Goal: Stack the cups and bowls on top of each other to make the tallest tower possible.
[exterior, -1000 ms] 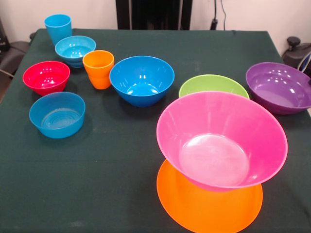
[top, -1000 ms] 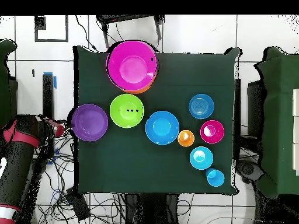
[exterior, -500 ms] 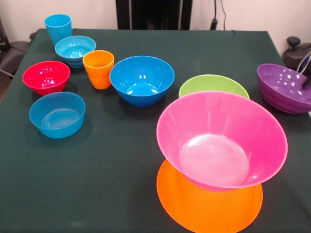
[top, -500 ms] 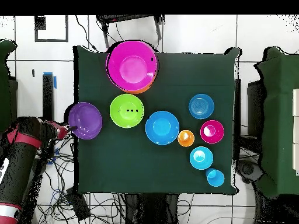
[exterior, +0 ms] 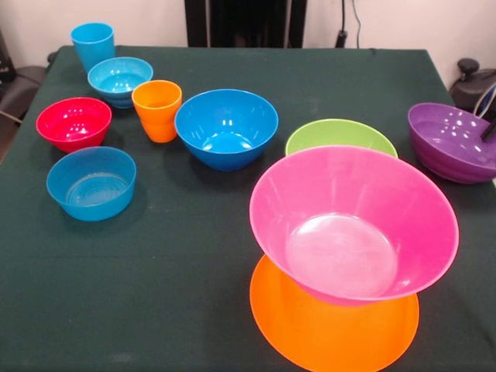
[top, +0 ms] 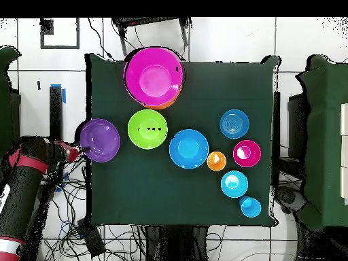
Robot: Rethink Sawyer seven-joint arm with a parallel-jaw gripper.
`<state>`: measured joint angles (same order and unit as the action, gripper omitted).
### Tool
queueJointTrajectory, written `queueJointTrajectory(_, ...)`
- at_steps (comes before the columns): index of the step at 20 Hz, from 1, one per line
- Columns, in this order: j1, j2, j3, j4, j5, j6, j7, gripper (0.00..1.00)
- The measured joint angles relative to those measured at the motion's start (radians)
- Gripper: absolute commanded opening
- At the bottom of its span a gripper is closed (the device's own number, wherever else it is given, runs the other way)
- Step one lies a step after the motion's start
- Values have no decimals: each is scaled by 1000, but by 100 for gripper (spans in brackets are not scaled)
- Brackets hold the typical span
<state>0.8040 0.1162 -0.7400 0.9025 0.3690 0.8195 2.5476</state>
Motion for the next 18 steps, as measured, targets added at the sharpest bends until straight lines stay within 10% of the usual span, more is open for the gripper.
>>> queueJointTrajectory(10, -1, 0, 0, 0, 0, 0, 0, 100)
queueJointTrajectory(11, -1, -1, 0, 0, 0, 0, 0, 0)
queueJointTrajectory(18, -11, -20, -11, 0, -1, 0, 0, 0)
